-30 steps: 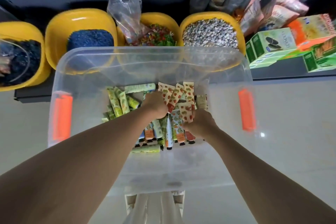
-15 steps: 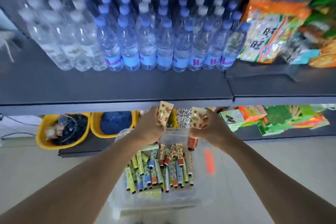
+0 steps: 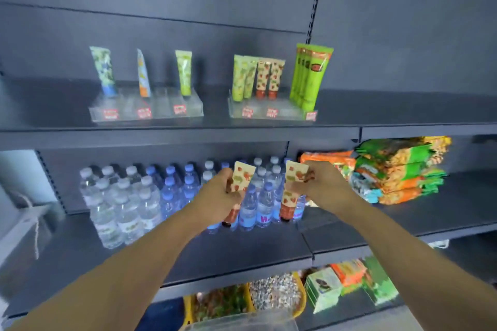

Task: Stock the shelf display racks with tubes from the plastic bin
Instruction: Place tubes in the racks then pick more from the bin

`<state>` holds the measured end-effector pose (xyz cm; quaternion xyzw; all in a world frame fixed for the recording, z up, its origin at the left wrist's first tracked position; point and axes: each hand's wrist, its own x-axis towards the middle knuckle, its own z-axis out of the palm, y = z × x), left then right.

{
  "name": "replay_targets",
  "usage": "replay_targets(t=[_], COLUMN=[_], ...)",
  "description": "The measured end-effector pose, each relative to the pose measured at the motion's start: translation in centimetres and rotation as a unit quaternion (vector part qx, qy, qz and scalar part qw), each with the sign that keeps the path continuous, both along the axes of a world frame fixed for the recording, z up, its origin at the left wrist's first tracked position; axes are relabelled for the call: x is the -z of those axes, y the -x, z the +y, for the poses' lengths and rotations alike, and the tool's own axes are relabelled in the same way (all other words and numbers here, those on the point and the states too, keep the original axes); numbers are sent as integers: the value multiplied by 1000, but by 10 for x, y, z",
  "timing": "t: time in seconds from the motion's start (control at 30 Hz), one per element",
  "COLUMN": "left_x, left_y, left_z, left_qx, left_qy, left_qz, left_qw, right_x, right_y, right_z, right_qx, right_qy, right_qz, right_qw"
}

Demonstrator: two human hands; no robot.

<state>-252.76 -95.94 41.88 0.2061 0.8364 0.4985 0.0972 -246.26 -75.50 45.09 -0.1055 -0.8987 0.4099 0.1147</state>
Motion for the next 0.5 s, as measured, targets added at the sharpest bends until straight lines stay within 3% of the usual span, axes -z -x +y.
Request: replay_targets(t=[0.17, 0.33, 0.5], left_x=[-60, -106, -136], left_y=[9, 27, 48], left_z=[8, 26, 44], left_qx=[10, -2, 0], left_qy=[-25, -48, -27], left_qz=[38, 92, 147], left_qw=[999, 995, 989], right_x=[-65, -119, -155], right_y=[6, 19, 55], right_z=[7, 26, 44], right_qx=[-5, 5, -1], right_qy=[-45, -155, -173], right_qz=[47, 82, 101], right_qw=[998, 985, 980])
